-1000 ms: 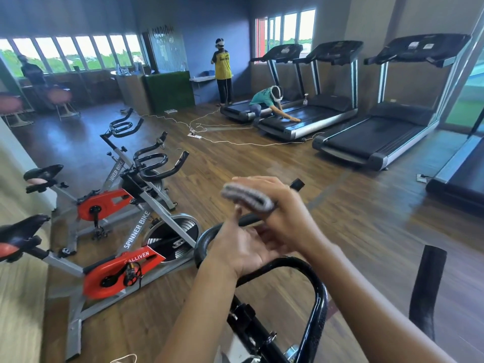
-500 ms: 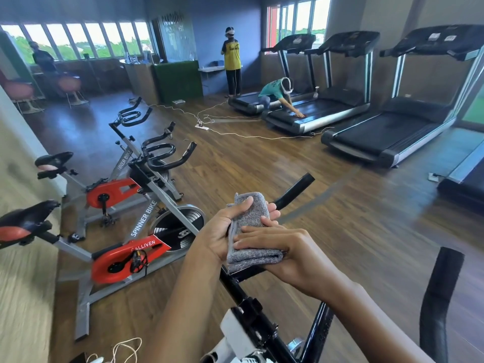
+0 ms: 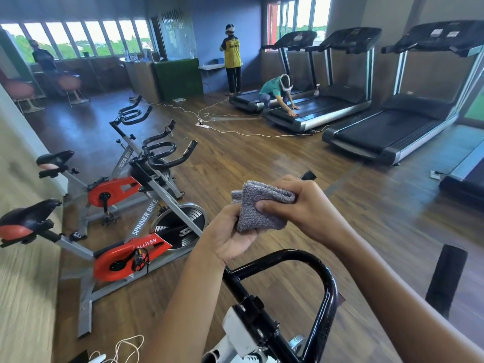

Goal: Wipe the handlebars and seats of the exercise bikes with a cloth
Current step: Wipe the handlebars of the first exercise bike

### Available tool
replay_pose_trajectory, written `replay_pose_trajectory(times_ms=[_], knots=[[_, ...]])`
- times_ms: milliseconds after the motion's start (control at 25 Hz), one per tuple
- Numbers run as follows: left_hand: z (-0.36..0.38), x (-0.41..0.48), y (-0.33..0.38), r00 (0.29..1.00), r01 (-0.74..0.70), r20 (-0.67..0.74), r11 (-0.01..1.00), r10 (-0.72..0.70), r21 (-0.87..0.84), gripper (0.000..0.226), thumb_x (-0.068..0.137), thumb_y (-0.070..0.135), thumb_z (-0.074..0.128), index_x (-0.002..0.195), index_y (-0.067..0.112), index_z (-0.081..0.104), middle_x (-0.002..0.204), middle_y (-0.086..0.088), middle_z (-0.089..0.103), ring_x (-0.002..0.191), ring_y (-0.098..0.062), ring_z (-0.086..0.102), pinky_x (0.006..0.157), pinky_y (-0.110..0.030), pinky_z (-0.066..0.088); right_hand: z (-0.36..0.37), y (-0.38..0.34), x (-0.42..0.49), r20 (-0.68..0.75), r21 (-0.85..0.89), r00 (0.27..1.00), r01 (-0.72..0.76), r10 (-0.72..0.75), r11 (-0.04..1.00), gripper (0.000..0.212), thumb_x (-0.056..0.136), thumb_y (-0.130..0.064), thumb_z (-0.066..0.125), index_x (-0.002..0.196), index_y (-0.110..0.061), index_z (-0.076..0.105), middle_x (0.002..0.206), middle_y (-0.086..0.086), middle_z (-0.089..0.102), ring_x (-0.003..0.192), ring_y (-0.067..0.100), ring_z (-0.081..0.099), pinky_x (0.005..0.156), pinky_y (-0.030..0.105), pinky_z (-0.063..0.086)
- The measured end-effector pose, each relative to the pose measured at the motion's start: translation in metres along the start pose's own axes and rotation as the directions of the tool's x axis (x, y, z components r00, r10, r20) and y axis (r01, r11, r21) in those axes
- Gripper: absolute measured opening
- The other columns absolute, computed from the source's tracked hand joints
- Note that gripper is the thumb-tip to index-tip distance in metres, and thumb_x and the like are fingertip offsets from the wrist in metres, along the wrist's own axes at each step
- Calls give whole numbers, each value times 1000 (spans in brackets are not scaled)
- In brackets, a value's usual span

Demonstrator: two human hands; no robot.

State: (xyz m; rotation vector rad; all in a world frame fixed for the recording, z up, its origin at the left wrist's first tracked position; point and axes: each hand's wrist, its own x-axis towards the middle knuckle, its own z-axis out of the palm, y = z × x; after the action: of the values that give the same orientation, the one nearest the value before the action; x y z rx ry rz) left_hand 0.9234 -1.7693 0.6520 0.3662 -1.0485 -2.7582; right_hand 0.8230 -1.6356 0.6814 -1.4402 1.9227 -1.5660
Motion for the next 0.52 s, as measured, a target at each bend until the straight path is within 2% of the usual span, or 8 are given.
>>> replay_pose_trajectory(times_ms=[40, 120, 240, 320, 400, 520], knots=[[1, -2, 0, 1000, -6, 15, 1000, 6, 9, 31, 80, 7, 51, 102, -7, 68, 99, -22, 71, 85, -29, 72, 81, -43, 60, -4, -3, 5, 23, -17, 1000, -9, 9, 1000, 11, 79, -22, 84, 80, -29, 75, 77, -13, 62, 72, 1, 59, 72, 23, 45], [2, -3, 1, 1000, -5, 30, 1000, 4, 18, 32, 87, 18, 52, 97, -2, 75, 103, -20, 70, 90, -29, 71, 87, -44, 57, -8, -5, 12, 61, -68, 998, -2, 6, 998, 17, 75, -25, 87, 78, -37, 75, 83, -17, 61, 79, 1, 59, 77, 23, 45], [4, -4, 5, 999, 5, 33, 1000, -5, 17, 46, 96, 41, 51, 108, 2, 72, 111, -19, 68, 101, -31, 68, 107, -48, 45, -9, -4, 17, 75, -191, 997, 38, -24, 981, 20, 66, -47, 88, 75, -51, 71, 112, -14, 54, 112, 10, 48, 98, 29, 40], [3, -4, 5, 999, 18, 44, 1000, -19, 14, 67, 92, 60, 51, 123, 1, 65, 121, -22, 65, 114, -35, 63, 114, -53, 37, -10, -3, 18, 107, -229, 994, 2, 23, 973, 25, 63, -56, 85, 83, -50, 73, 127, -18, 47, 126, 13, 37, 110, 39, 33], [4, -3, 4, 996, 21, 89, 1000, -22, 17, 82, 88, 70, 51, 130, 1, 60, 129, -23, 60, 123, -38, 56, 117, -56, 31, -11, -3, 19, 132, -213, 990, -28, 58, 977, 33, 61, -53, 82, 91, -40, 77, 133, -17, 45, 131, 15, 35, 113, 45, 33], [7, -5, 2, 985, -34, 174, 997, 21, 70, 76, 87, 66, 52, 128, 3, 62, 130, -21, 60, 123, -37, 55, 119, -59, 24, -14, -4, 20, 154, -144, 984, -69, 91, 987, 44, 63, -47, 87, 105, -43, 75, 136, -17, 43, 134, 15, 37, 113, 45, 37]])
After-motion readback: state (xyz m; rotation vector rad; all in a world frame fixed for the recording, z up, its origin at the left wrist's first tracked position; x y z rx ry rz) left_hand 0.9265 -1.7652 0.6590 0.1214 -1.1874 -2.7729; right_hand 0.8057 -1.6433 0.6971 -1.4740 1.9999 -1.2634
